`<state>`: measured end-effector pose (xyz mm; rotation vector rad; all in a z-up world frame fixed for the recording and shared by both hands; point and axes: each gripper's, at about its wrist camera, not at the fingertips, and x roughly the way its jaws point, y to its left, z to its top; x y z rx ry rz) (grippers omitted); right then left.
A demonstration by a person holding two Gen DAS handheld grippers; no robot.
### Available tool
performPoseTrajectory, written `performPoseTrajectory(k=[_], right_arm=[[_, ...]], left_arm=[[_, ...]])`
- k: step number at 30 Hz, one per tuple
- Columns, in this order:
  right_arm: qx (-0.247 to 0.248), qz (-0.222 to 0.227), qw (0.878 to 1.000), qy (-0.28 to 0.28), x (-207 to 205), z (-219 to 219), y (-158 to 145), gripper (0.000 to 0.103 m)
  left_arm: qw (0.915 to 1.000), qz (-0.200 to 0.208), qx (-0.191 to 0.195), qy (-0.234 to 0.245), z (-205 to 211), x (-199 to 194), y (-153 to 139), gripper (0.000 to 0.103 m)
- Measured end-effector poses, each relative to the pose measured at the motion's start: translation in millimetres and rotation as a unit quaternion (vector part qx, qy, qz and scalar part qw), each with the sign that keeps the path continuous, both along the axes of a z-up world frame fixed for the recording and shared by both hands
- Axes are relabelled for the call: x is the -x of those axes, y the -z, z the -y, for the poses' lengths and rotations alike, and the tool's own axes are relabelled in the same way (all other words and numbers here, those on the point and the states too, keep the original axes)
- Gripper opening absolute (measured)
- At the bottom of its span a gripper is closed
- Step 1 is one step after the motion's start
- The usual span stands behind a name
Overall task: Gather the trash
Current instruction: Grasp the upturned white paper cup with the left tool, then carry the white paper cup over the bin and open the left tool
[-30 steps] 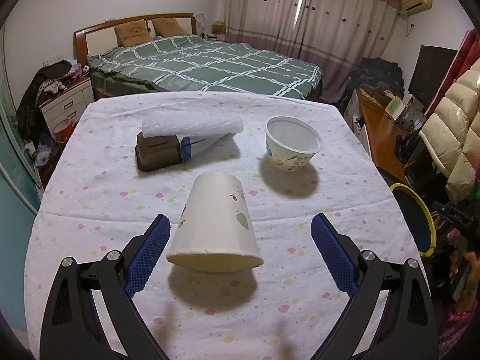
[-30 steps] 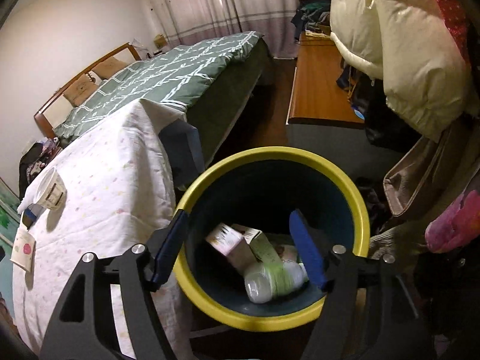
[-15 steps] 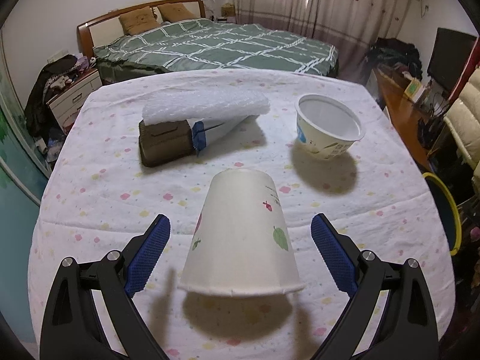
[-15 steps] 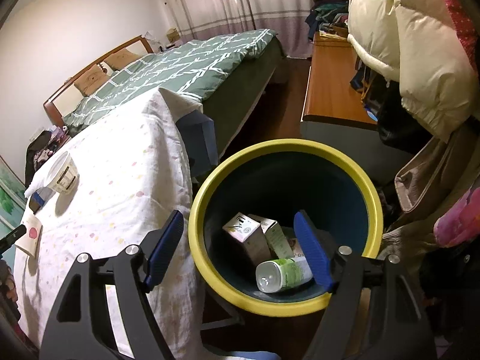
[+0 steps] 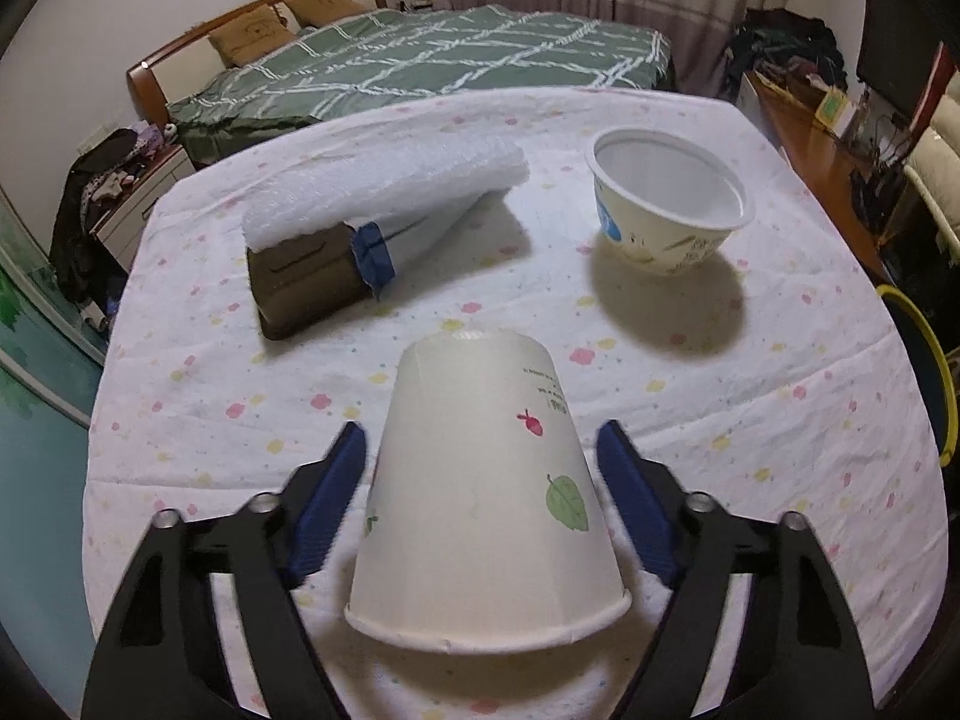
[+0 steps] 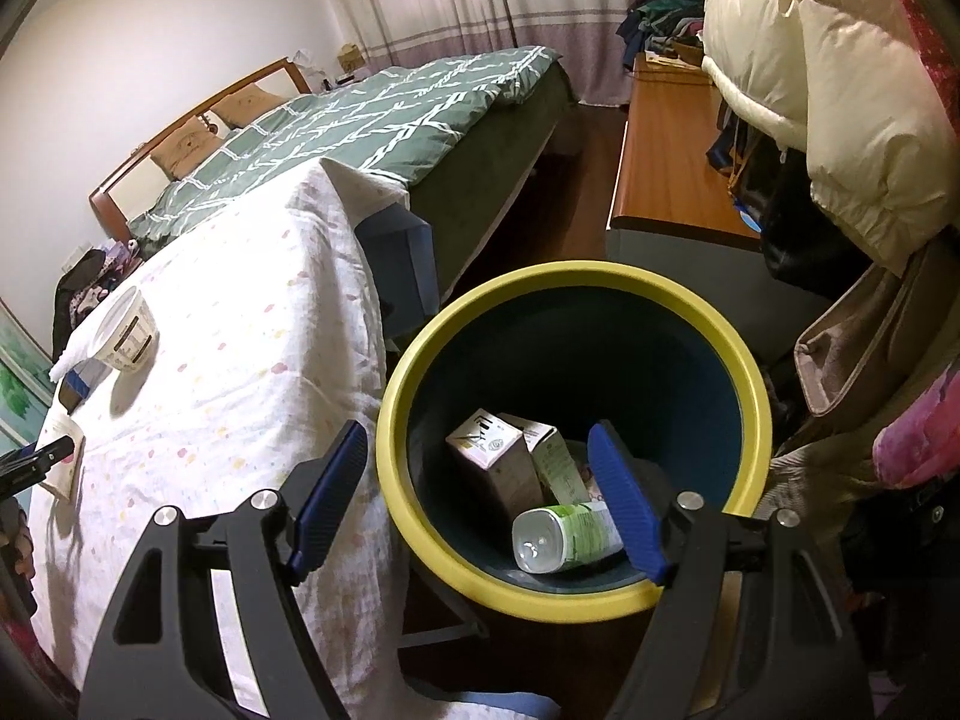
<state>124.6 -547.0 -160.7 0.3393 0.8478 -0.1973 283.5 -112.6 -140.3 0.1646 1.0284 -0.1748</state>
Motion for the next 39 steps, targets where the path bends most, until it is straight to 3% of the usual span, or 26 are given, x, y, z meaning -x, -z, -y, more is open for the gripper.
performPoseTrajectory(k=[12, 20, 28, 39], right_arm=[[-0.01, 0.005, 1.0, -0.001, 10.0, 0.0, 0.2, 0.072], [-0.014, 0.025, 1.0, 0.01, 36.1, 3.6, -7.3, 0.072], [0.007, 0.043, 0.998, 0.038, 77.6, 14.4, -18.6, 0.072], [0.022, 0.045, 0.995, 0.085, 128.9, 43.2, -19.7, 0.072]], left_arm=[[0.9987, 0.028, 0.017, 0.04, 16.6, 23.7, -23.4, 0.061], [0.9919, 0.062, 0.038, 0.105, 65.7, 46.9, -59.4, 0.061], [0.9739, 0.072, 0.059, 0.207, 166.6, 56.7, -80.4, 0.061], [0.9373, 0.038, 0.079, 0.337, 325.0, 72.0, -63.4, 0.061]])
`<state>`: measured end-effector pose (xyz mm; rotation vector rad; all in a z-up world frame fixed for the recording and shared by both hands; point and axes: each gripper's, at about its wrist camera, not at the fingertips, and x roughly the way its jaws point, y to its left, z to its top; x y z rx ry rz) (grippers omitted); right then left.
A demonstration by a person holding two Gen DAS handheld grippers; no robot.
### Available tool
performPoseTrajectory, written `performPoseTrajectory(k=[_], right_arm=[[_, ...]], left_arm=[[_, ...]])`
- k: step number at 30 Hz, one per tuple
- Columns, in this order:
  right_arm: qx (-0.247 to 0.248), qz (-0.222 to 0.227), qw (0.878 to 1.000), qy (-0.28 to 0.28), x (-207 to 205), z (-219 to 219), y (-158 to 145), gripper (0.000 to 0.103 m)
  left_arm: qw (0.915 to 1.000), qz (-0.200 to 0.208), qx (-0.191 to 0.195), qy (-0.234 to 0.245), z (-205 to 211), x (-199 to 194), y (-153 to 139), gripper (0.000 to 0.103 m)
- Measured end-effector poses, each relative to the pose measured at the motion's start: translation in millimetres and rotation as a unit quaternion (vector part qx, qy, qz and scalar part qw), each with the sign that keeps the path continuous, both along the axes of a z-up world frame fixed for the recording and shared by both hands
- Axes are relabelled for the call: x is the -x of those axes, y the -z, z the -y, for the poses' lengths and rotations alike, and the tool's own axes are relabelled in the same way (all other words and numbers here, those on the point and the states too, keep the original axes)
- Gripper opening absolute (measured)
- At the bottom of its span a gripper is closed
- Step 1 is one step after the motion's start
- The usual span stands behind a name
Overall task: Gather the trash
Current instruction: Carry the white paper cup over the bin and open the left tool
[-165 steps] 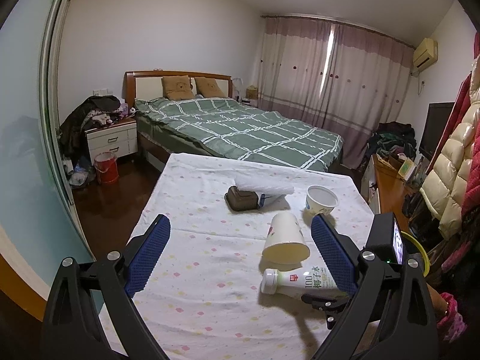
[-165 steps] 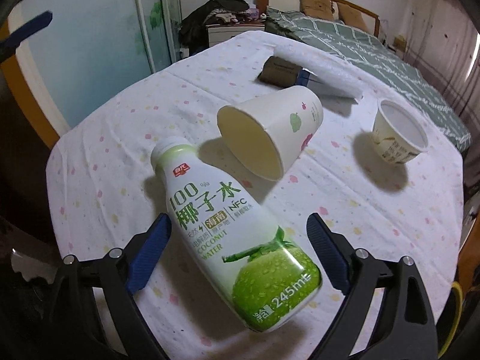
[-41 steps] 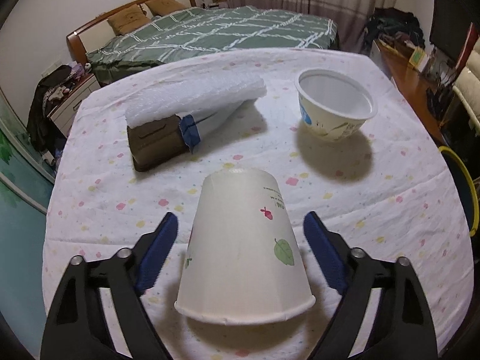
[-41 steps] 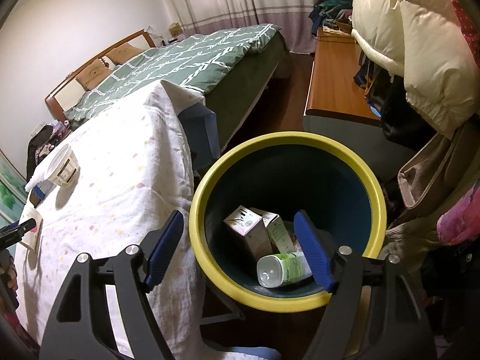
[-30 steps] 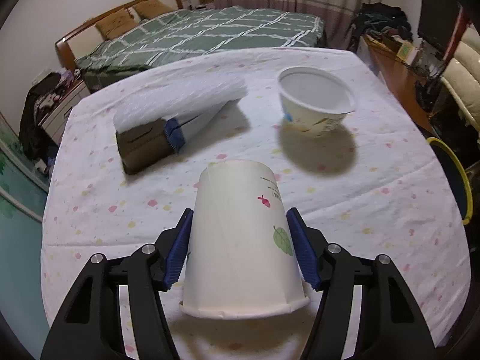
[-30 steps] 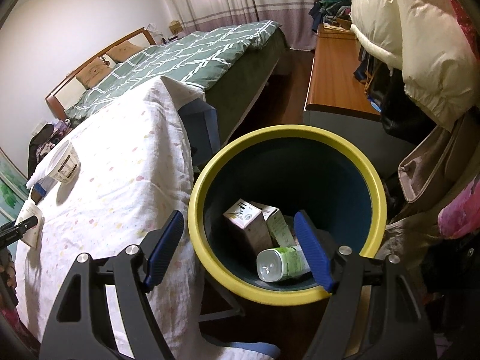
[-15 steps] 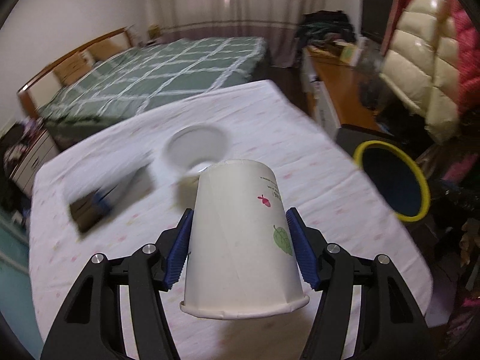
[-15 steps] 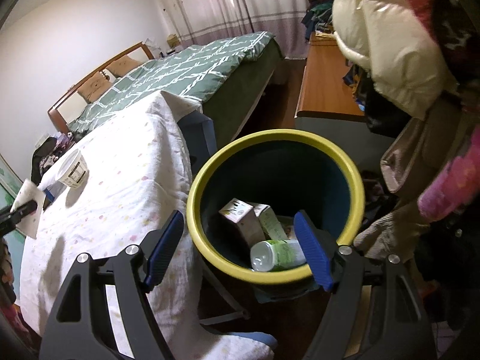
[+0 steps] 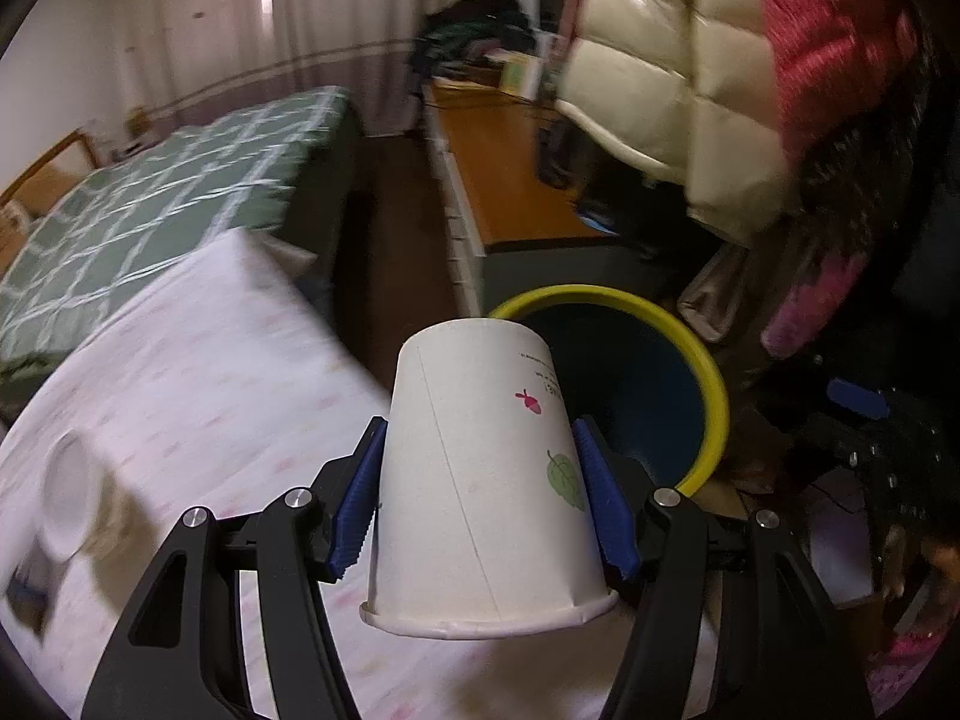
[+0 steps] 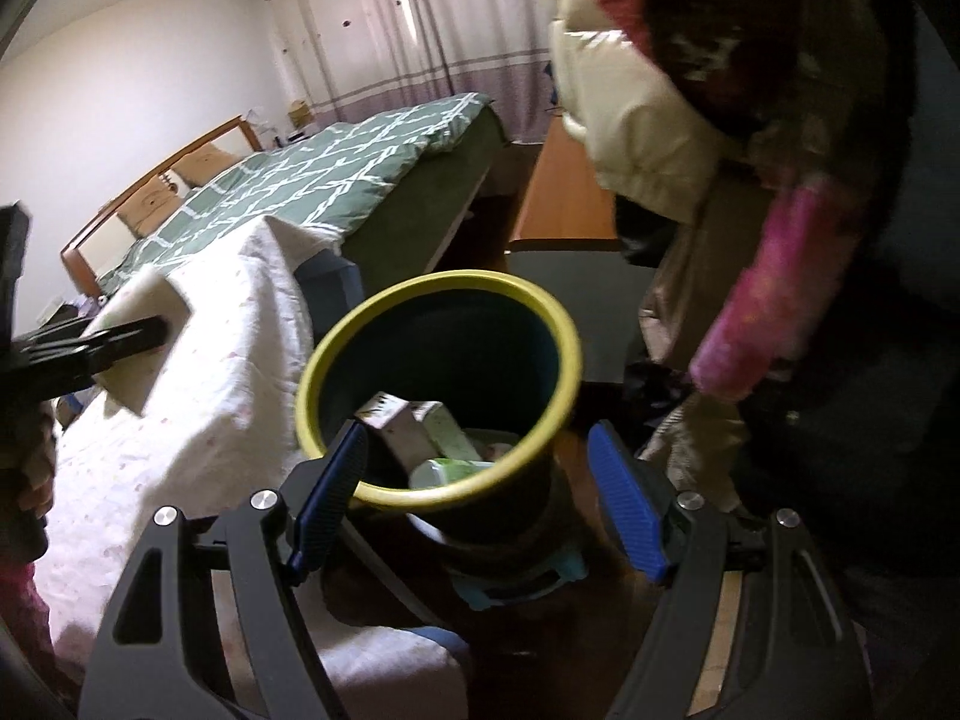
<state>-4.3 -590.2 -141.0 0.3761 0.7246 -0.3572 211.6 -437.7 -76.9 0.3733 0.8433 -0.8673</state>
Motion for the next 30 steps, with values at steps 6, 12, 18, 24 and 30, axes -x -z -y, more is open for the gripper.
performPoseTrajectory(k=[6, 12, 18, 24, 30], right_arm=[[-0.01, -0.006, 1.0, 0.016, 13.5, 13.0, 8.3, 0.072], [-0.018, -0.011, 1.0, 0.023, 18.8, 16.5, 15.0, 0.072], [-0.02, -0.014, 0.999, 0.023, 18.8, 13.9, 17.1, 0.072], [-0.016, -0.014, 1.0, 0.008, 10.3, 4.9, 15.3, 0.072], [-0.009, -0.016, 1.0, -0.016, -2.9, -11.8, 13.5, 0.072]], left_arm=[[0.9987, -0.02, -0.013, 0.044, 65.1, 8.6, 24.9, 0.062], [0.9981, -0.034, -0.019, 0.047, 103.3, 3.1, 48.6, 0.082], [0.9987, -0.031, -0.006, 0.039, 97.2, 3.8, 44.9, 0.086], [0.9992, -0.016, 0.035, 0.013, 35.4, 9.4, 12.7, 0.089], [0.9973, 0.009, 0.059, -0.042, -62.0, 18.9, -9.6, 0.091]])
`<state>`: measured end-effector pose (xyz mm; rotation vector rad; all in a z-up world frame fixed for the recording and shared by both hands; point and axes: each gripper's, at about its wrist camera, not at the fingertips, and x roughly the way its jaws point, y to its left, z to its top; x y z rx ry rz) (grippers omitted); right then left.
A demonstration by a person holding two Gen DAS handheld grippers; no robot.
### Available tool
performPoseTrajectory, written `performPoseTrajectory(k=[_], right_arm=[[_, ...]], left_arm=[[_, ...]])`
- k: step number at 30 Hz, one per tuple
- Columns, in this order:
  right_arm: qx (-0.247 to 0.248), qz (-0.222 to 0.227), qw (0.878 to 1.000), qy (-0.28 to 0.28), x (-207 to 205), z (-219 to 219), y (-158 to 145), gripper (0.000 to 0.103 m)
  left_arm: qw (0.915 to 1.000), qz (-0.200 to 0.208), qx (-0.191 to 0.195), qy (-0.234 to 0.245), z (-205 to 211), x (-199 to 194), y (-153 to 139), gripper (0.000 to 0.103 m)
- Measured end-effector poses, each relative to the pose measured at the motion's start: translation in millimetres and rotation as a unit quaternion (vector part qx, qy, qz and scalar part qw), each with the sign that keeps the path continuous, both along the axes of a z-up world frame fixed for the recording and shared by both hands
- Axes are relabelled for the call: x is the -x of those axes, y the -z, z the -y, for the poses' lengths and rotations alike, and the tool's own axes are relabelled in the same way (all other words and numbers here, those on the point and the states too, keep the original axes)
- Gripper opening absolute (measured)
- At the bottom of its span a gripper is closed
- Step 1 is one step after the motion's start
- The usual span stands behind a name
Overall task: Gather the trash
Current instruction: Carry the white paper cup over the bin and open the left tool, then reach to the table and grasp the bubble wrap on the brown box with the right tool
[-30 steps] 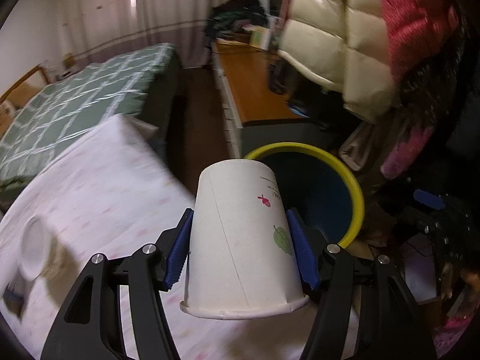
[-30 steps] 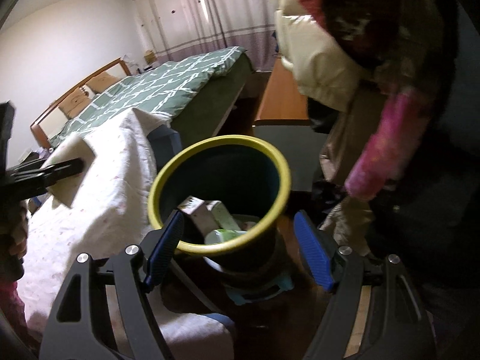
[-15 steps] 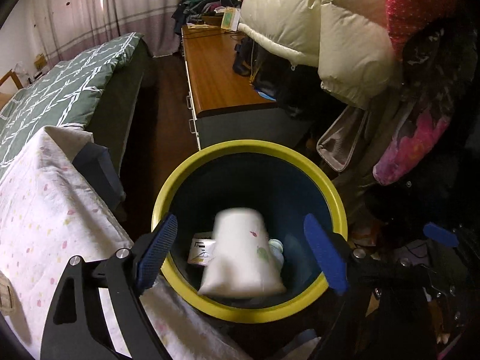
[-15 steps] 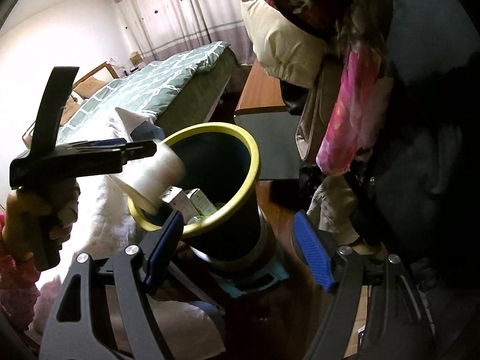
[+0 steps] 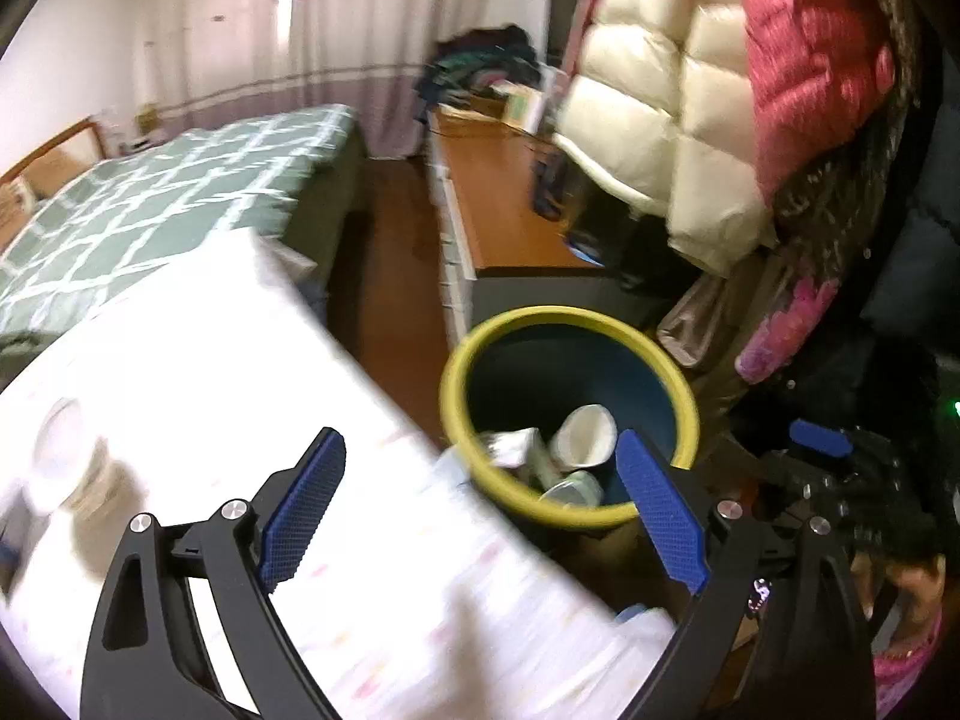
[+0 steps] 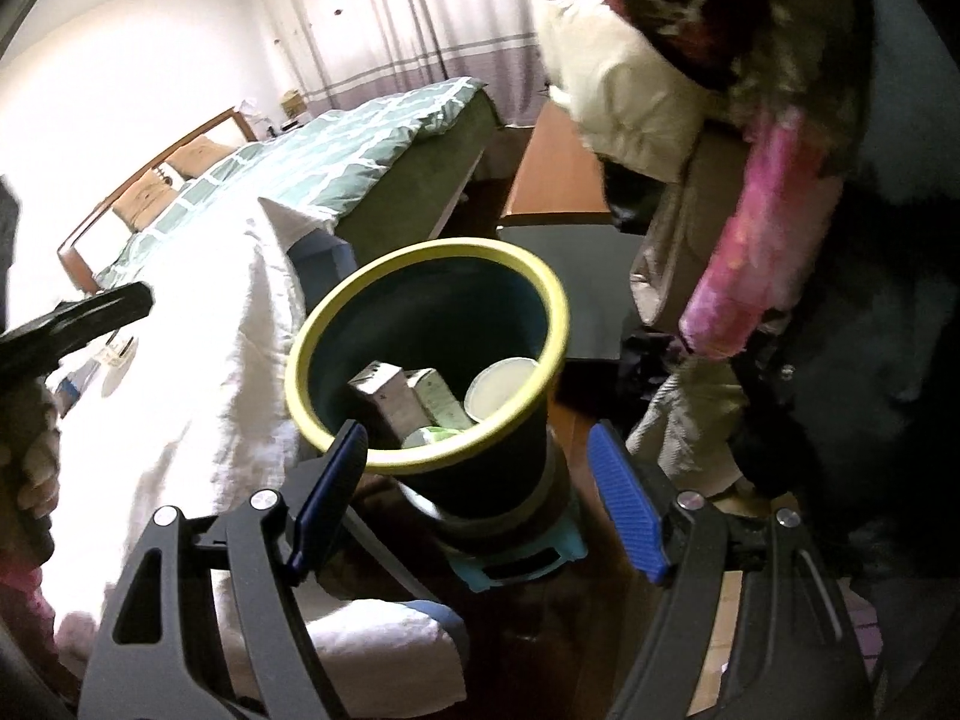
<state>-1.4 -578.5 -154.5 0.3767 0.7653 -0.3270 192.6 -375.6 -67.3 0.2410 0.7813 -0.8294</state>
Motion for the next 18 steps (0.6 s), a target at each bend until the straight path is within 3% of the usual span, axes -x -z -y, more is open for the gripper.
performPoseTrajectory(k=[5, 11, 18], right_arm=[[0.014, 0.003, 0.999, -0.04, -22.3, -28.2, -11.9, 0.072], [0.033, 0.014, 0.994, -0.103, -60.1, -77.0, -31.7, 0.072], [0.053, 0.03, 0.981, -0.184, -113.7, -150.8, -56.6, 0.072]], left_arm=[[0.9976, 0.021, 0.007, -0.066, -79.6, 2.7, -11.4, 0.092], [0.9861, 0.034, 0.018, -0.162, -184.8, 0.2, -18.3, 0.092], [0.9566, 0.047, 0.013, -0.287, -306.9, -7.3, -7.3, 0.092]])
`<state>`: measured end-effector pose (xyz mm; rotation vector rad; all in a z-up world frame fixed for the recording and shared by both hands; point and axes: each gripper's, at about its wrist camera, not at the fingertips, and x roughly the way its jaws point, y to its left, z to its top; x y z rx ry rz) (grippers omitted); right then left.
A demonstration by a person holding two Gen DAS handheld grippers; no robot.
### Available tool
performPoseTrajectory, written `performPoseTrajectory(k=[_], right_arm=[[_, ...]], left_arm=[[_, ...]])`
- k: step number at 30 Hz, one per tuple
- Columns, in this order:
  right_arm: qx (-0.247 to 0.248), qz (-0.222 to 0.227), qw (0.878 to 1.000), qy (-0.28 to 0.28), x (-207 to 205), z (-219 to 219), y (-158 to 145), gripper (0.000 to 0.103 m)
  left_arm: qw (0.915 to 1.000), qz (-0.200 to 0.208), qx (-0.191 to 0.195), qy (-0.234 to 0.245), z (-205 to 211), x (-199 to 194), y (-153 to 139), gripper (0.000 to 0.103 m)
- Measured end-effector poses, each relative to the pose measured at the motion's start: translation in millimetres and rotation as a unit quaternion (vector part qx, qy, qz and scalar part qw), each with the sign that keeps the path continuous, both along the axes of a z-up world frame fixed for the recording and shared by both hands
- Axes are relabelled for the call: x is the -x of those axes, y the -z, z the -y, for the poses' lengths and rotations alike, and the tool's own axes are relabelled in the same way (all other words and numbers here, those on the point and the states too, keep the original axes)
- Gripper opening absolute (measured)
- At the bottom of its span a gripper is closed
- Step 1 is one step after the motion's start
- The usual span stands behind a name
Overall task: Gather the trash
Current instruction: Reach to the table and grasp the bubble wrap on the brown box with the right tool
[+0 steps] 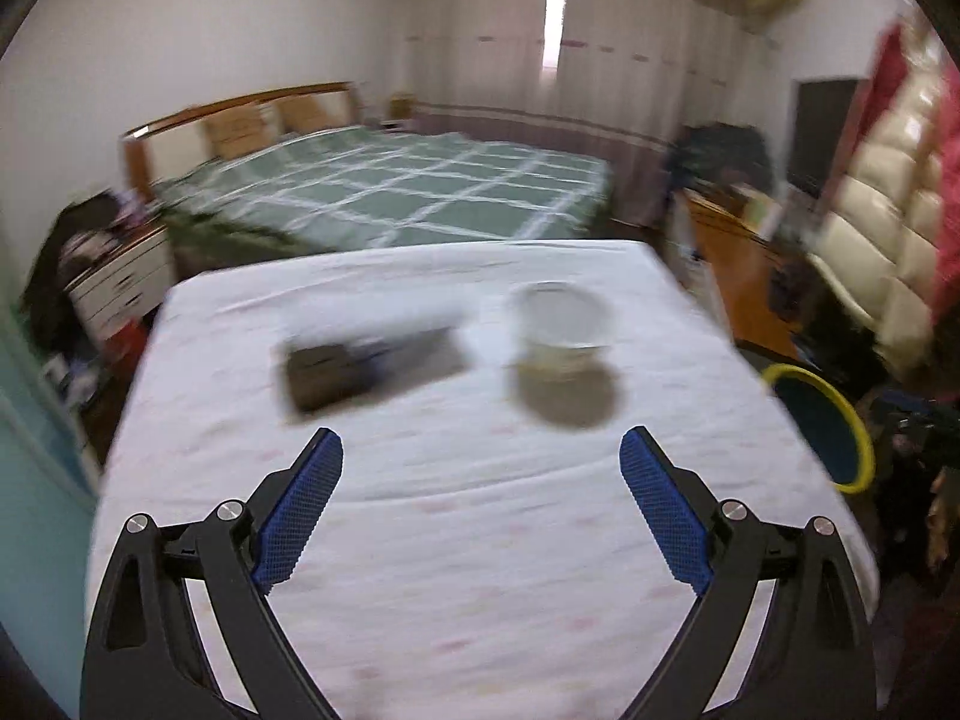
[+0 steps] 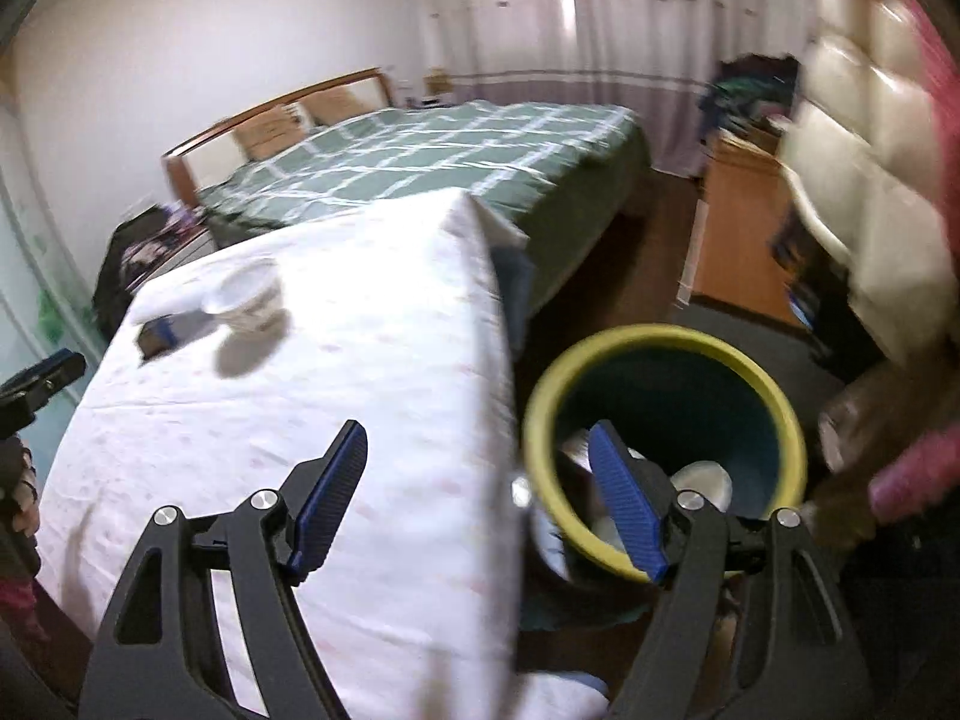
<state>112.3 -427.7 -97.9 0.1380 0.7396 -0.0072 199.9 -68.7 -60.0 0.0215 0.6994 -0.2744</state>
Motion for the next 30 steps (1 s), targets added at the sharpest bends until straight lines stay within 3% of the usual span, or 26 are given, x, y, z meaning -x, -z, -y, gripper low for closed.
performPoseTrajectory(k=[6, 12, 23, 30], right_arm=[[0.025, 0.01, 0.995, -0.099, -55.5, -88.5, -17.1, 0.072], [0.023, 0.006, 0.982, -0.188, -111.2, -175.5, -15.4, 0.072], [0.06, -0.006, 0.954, -0.293, -193.8, -298.9, 3.4, 0.072], [0.082, -0.018, 0.944, -0.319, -222.7, -336.5, 22.8, 0.072]], left_arm=[[0.9955, -0.003, 0.013, -0.094, -88.3, -10.7, 25.1, 0.092], [0.9893, -0.001, 0.021, -0.144, -131.6, -26.9, 48.4, 0.092], [0.9862, -0.021, 0.051, -0.157, -153.9, -38.7, 70.4, 0.092], [0.9853, -0.028, 0.066, -0.155, -154.9, -40.3, 72.7, 0.093]])
